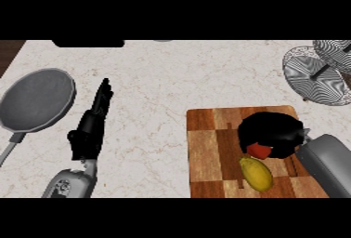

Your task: Pick the bell pepper from the cutting board and place it in the tiered basket

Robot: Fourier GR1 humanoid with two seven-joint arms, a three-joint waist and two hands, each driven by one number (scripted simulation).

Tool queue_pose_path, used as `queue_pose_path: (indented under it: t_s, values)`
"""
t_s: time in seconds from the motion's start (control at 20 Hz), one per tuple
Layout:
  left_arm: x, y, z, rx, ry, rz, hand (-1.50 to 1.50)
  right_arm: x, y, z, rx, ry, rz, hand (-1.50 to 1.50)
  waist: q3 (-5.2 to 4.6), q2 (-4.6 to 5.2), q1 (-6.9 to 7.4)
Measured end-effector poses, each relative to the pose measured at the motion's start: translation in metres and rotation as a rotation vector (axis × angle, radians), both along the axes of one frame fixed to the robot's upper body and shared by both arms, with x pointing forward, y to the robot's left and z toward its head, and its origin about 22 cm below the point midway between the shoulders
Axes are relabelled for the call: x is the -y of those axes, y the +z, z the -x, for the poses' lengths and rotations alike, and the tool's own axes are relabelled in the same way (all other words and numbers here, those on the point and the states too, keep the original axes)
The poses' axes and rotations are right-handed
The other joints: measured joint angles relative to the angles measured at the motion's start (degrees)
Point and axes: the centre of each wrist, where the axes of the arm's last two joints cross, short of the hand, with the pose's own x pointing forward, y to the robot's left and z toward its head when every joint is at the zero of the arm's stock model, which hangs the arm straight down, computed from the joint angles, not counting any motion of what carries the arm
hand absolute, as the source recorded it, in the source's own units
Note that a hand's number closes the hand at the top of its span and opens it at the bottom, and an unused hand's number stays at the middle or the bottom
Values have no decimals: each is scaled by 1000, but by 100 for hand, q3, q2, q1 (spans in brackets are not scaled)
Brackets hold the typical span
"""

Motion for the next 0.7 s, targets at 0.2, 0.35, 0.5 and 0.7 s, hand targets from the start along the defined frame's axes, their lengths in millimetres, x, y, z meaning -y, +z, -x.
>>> queue_pose_path:
  t_s: [0.2,0.35,0.5,0.7]
  values:
    - [-2,3,-1,2,-2,-2,0,-5,-8,-3,57,36,-41,150,-22,-17,9]
    - [-2,1,1,0,4,-9,0,6,-9,-12,60,-213,-6,150,-38,-35,-12]
    - [-7,0,2,3,25,-13,0,39,-8,-18,52,-556,65,150,-76,-50,-172]
    - [-12,-2,3,-2,46,-17,0,79,-11,-20,42,-1010,196,150,-75,-29,-287]
